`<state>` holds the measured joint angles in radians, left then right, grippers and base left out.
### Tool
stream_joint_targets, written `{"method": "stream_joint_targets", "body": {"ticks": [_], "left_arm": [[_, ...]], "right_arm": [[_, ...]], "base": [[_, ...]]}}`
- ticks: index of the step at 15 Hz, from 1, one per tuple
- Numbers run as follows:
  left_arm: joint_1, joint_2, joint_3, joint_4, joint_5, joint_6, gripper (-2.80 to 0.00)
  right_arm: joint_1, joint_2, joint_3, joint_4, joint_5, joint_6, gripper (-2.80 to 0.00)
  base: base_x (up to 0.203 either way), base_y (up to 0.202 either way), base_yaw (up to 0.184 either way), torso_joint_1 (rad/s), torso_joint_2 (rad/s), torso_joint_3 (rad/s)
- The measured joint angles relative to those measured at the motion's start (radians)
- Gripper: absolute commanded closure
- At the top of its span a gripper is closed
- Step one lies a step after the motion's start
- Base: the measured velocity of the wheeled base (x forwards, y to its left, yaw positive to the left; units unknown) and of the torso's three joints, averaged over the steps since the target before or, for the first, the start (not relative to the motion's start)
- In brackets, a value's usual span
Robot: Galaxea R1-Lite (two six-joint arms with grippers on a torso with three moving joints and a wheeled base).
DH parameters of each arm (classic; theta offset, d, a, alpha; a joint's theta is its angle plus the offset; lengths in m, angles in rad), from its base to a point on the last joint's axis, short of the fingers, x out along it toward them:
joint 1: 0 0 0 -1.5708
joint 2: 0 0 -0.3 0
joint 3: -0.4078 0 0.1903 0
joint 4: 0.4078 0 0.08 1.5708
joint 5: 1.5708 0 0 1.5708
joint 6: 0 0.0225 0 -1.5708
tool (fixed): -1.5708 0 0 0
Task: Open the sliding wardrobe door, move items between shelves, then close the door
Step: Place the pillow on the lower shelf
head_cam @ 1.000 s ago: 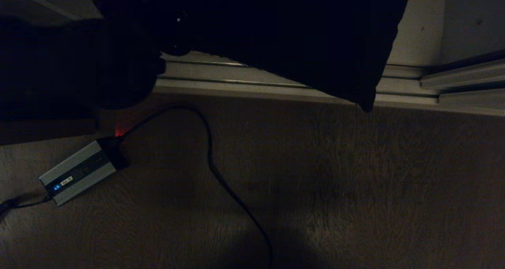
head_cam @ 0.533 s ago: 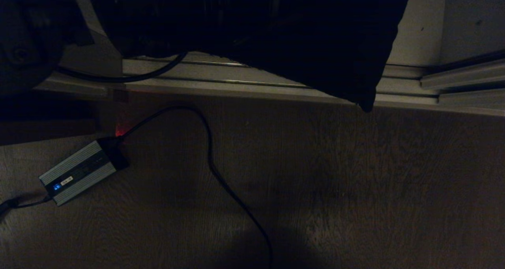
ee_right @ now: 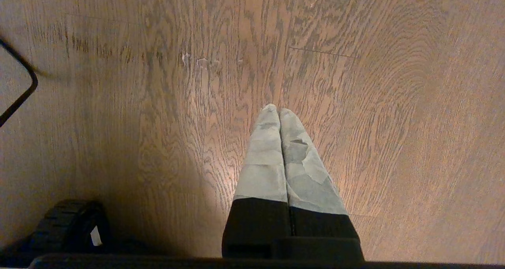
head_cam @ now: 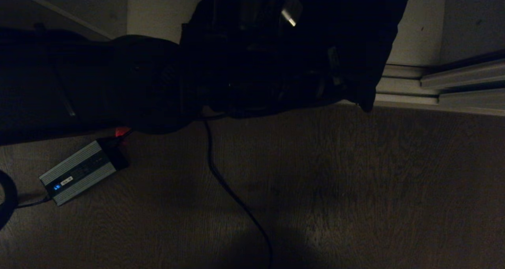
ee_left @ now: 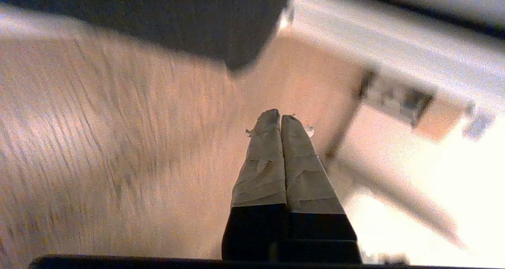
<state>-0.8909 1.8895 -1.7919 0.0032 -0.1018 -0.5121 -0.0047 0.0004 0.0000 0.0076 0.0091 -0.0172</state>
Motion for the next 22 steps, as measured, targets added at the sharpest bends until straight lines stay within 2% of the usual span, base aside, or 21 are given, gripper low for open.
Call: {"method": "stream_joint_targets", "body": {"ticks": [3, 6, 8, 12, 14, 16, 19, 22], "left_arm": [[0.0, 0.006, 0.0, 0.093, -0.098, 0.022, 0.0], [0.001, 0.034, 0.004, 0.108, -0.096, 0.127, 0.0], [0.002, 0.081, -0.019, 0.104, -0.038, 0.193, 0.0], [0.006, 0.195, -0.123, 0.062, 0.154, 0.321, 0.0], [0.008, 0.234, -0.138, -0.067, 0.215, 0.349, 0.0], [0.008, 0.273, -0.142, -0.255, 0.276, 0.392, 0.0], [0.003, 0.318, -0.142, -0.555, 0.345, 0.543, 0.0], [0.004, 0.348, -0.143, -0.714, 0.361, 0.683, 0.0]], "right_arm": [[0.0, 0.0, 0.0, 0.0, 0.0, 0.0, 0.0], [0.0, 0.0, 0.0, 0.0, 0.0, 0.0, 0.0], [0.0, 0.0, 0.0, 0.0, 0.0, 0.0, 0.0], [0.0, 0.0, 0.0, 0.0, 0.0, 0.0, 0.0], [0.0, 0.0, 0.0, 0.0, 0.0, 0.0, 0.0], [0.0, 0.0, 0.0, 0.0, 0.0, 0.0, 0.0], [0.0, 0.0, 0.0, 0.0, 0.0, 0.0, 0.0], [0.0, 0.0, 0.0, 0.0, 0.0, 0.0, 0.0]], "base": [[0.0, 0.0, 0.0, 0.0, 0.0, 0.0], [0.0, 0.0, 0.0, 0.0, 0.0, 0.0], [0.0, 0.0, 0.0, 0.0, 0.0, 0.0], [0.0, 0.0, 0.0, 0.0, 0.0, 0.0], [0.0, 0.0, 0.0, 0.0, 0.0, 0.0], [0.0, 0.0, 0.0, 0.0, 0.0, 0.0], [0.0, 0.0, 0.0, 0.0, 0.0, 0.0], [0.0, 0.0, 0.0, 0.0, 0.0, 0.0]]}}
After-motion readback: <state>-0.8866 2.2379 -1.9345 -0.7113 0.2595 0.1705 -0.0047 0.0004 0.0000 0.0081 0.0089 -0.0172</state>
